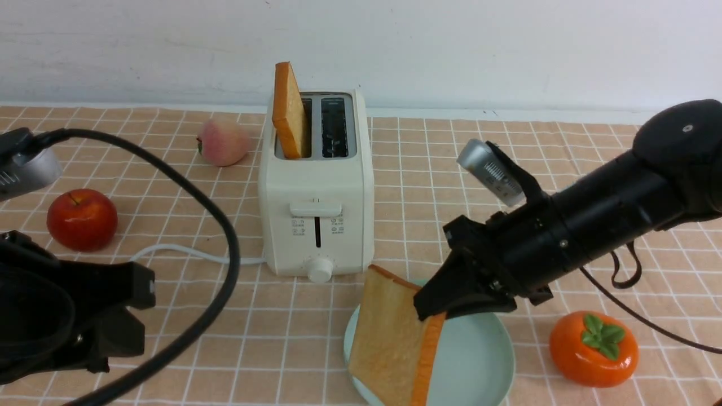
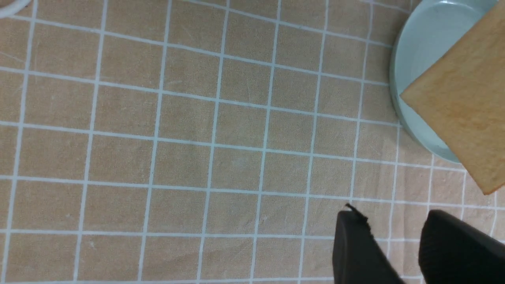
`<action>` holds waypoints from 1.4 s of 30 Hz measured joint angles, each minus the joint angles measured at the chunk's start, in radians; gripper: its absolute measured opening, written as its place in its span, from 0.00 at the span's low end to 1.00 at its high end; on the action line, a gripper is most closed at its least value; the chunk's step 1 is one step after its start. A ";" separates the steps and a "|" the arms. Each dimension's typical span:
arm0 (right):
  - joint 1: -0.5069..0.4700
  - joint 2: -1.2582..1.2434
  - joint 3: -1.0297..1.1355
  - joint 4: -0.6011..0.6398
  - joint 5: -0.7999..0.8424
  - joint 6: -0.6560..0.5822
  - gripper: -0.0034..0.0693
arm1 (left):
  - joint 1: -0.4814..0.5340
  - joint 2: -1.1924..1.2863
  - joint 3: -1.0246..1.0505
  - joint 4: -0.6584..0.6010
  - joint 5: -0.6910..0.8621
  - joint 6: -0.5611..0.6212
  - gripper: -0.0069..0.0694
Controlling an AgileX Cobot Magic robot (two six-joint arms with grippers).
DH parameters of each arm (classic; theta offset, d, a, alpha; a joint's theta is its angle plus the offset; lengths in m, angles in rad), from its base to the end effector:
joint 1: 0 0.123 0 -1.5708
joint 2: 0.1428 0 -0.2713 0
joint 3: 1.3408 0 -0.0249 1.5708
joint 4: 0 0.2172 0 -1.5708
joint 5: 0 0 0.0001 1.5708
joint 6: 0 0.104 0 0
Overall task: Take toasted bread from bread machine on light coffee tablecloth place on plate.
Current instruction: 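Place the held slice of bread on top of the slice on the plate with the right gripper, then reach for a toast slice standing in the toaster with the left gripper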
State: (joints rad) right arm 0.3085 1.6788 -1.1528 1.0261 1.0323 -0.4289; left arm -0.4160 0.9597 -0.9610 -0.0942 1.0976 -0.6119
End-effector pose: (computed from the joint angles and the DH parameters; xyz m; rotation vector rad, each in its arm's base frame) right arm 0.2656 0.1648 0.2515 -0.2970 2.6931 1.2942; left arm 0.1309 -0.0674 0.3214 -0.2846 2.6415 -0.4882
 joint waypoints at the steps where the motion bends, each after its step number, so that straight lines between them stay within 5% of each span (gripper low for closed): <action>1: 0.000 0.008 0.003 -0.013 -0.013 0.001 0.23 | 0.000 0.000 0.000 -0.001 0.000 0.000 0.40; 10: -0.048 -0.033 -0.033 -0.210 -0.063 0.054 0.88 | 0.000 0.001 0.000 -0.014 -0.024 0.000 0.40; 13: -0.102 -0.082 -0.105 -0.246 -0.035 0.074 0.97 | 0.000 0.003 0.000 -0.019 -0.074 0.000 0.40; 20: -0.151 -0.258 -0.302 -0.255 0.118 0.083 0.85 | 0.000 0.047 -0.016 -0.024 -0.279 0.000 0.42; 27: -0.151 -0.446 -0.319 -0.293 0.170 0.075 0.68 | 0.000 0.256 -0.253 0.044 -0.284 0.030 0.54; 42: -0.151 -0.610 -0.319 -0.381 0.221 0.056 0.70 | 0.000 0.850 -0.861 0.210 -0.230 0.048 0.59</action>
State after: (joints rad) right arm 0.1572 1.0687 -1.4720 0.6455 1.2536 -0.3727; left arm -0.4160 1.8096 -1.8219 0.1154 0.8677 -0.5643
